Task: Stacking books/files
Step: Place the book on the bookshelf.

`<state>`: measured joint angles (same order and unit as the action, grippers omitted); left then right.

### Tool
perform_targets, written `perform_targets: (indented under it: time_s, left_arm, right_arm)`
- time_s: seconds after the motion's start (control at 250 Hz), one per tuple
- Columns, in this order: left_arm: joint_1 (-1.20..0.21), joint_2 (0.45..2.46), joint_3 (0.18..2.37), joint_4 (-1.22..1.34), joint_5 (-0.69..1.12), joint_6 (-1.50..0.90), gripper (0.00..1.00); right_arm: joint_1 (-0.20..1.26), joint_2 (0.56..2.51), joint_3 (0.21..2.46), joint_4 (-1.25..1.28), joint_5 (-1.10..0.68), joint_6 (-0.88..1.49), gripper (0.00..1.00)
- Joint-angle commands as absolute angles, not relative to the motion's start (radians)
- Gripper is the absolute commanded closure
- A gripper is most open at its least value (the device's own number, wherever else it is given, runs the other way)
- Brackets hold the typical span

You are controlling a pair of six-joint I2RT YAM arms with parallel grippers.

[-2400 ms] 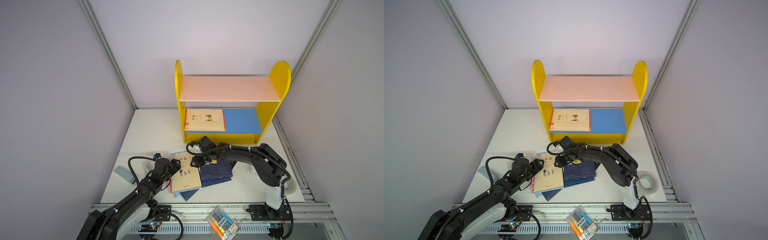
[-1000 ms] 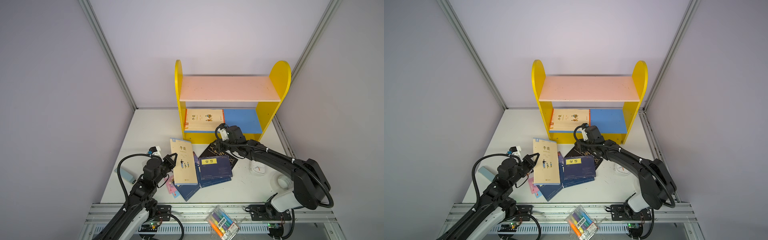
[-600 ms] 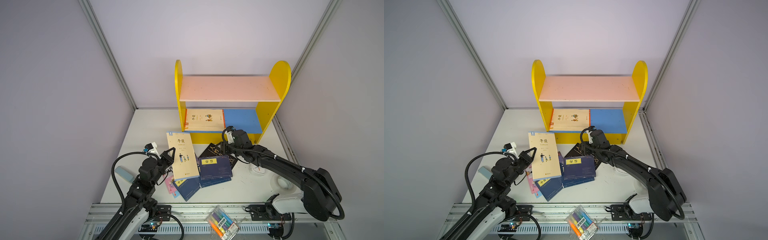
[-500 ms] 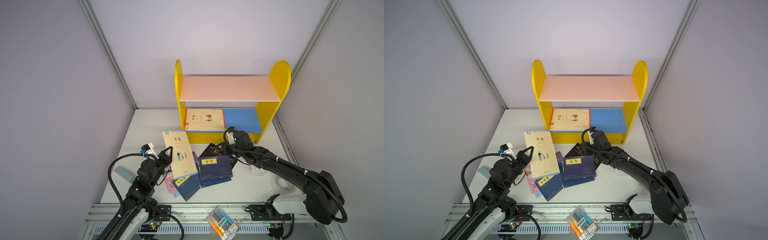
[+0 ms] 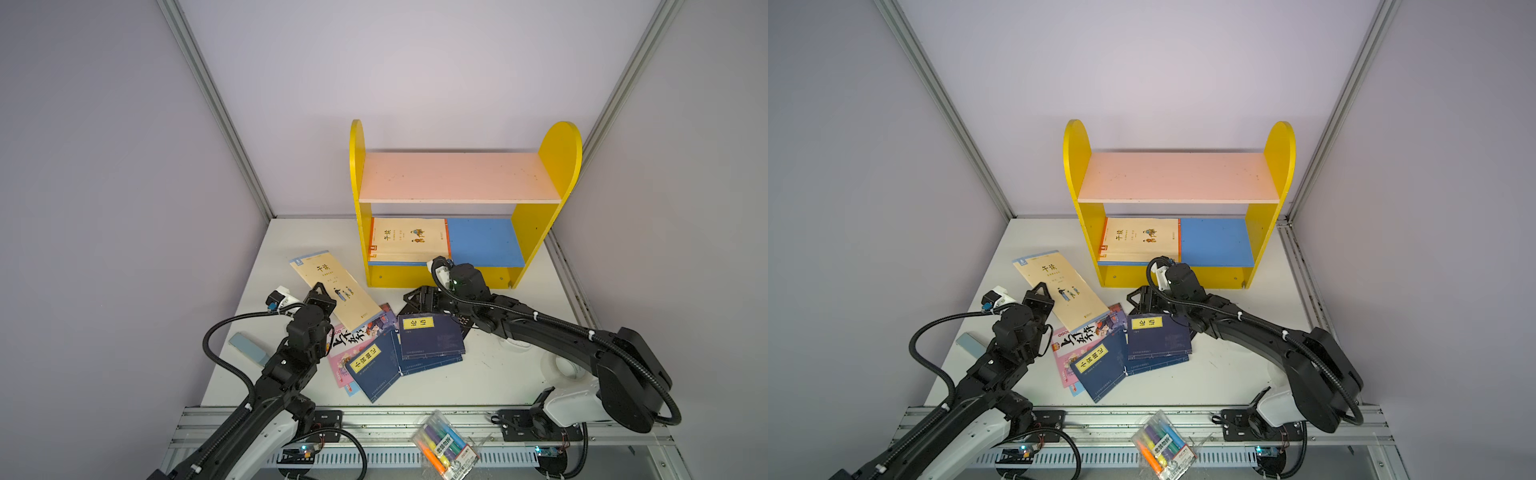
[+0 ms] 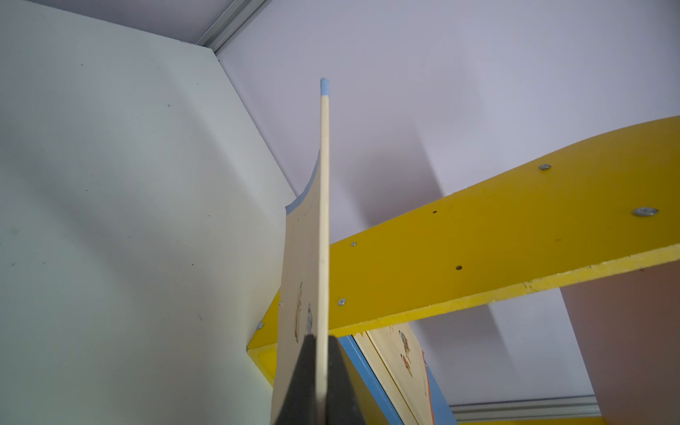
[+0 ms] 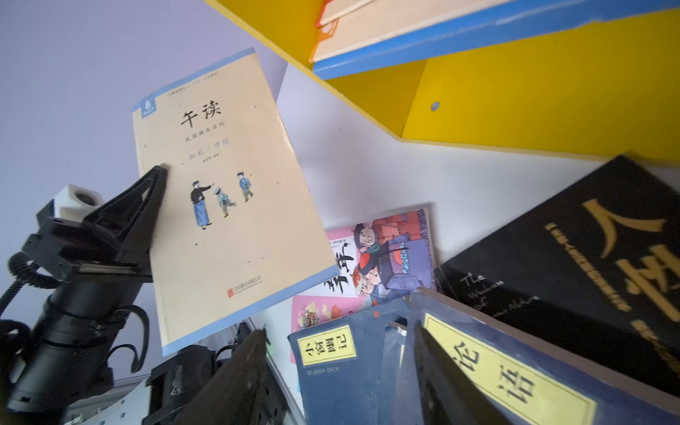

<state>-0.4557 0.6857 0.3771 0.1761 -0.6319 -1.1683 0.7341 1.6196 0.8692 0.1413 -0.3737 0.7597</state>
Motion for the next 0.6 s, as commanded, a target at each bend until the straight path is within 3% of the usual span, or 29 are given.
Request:
perform_targets:
  time_s: [0.0,0.172,0.599]
  left_arm:
    - [-0.469,0.729,0.401,0.325,-0.768,-1.197,1.0]
    - [-0.493,0.781,0.426,0.432,-0.88,-1.156,1.0]
    - [-0.509,0.849,0.447,0.617,-0.854,-1.091,1.0]
  right_arm:
    - [0.755,1.672,0.909,0.244,-0.495,0.825,0.34]
    - [0.783,1.744,0.955,0.323,-0.578,0.874,0.34]
    - [0.817,1.858,1.121,0.292,-0.638,0.852,0.33]
